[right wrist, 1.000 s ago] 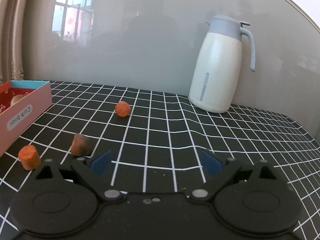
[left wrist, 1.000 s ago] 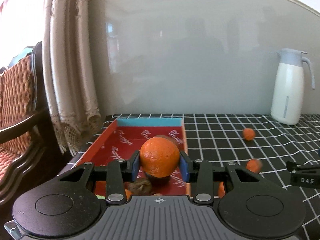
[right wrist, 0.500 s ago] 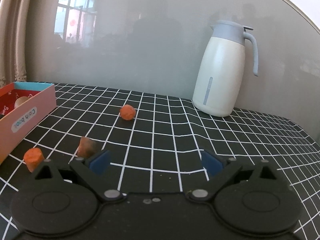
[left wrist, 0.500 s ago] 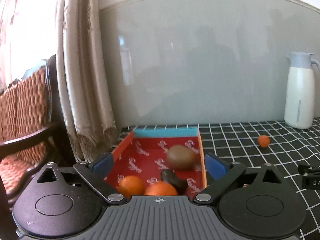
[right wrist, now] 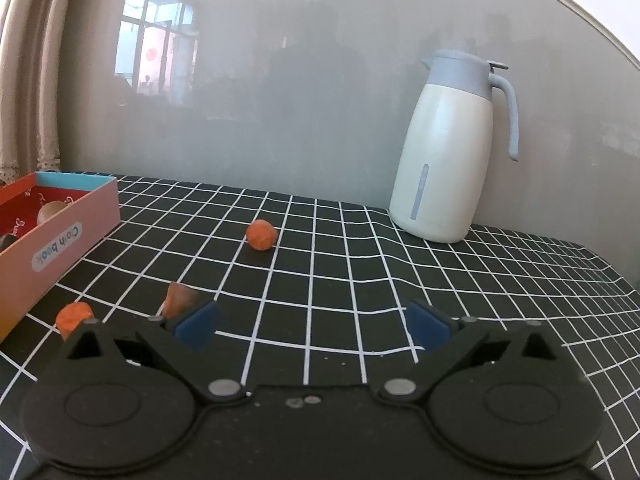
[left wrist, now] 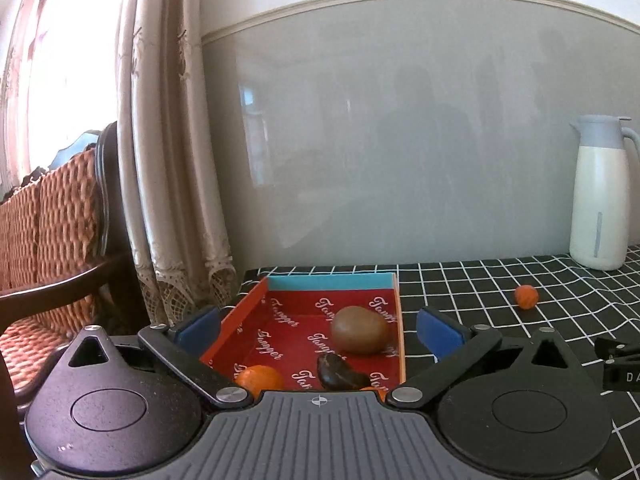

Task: Organize fruits
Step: 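Reach the right tool to a small orange chunk and grasp it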

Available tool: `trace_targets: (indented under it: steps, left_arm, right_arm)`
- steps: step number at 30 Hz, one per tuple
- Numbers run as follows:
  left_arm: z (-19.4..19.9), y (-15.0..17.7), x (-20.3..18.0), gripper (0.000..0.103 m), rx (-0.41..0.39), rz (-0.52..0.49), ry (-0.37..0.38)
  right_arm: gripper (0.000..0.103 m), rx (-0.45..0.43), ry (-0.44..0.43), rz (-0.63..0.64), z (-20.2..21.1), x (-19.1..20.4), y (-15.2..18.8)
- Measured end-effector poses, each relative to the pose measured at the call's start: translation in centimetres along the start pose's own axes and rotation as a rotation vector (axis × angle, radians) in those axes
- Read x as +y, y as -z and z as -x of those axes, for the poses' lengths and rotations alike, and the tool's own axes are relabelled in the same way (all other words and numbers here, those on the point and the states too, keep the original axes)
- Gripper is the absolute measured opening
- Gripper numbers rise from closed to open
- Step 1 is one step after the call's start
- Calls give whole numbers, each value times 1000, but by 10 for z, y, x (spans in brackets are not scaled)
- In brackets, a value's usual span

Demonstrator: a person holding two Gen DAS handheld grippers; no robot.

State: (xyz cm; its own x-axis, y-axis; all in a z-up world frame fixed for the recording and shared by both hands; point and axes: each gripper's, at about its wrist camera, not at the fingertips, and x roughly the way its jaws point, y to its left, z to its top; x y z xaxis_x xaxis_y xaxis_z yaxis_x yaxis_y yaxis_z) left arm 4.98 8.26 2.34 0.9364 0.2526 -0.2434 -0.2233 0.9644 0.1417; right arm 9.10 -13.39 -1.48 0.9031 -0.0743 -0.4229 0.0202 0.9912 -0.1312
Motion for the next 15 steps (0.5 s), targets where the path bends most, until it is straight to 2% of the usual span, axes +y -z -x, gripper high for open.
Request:
trace_targets:
  steps: [15]
  left_arm:
    - [-5,5,20,103,11,17,-19]
  right_arm:
    - [99,-16,-90,41,-12,35,-11]
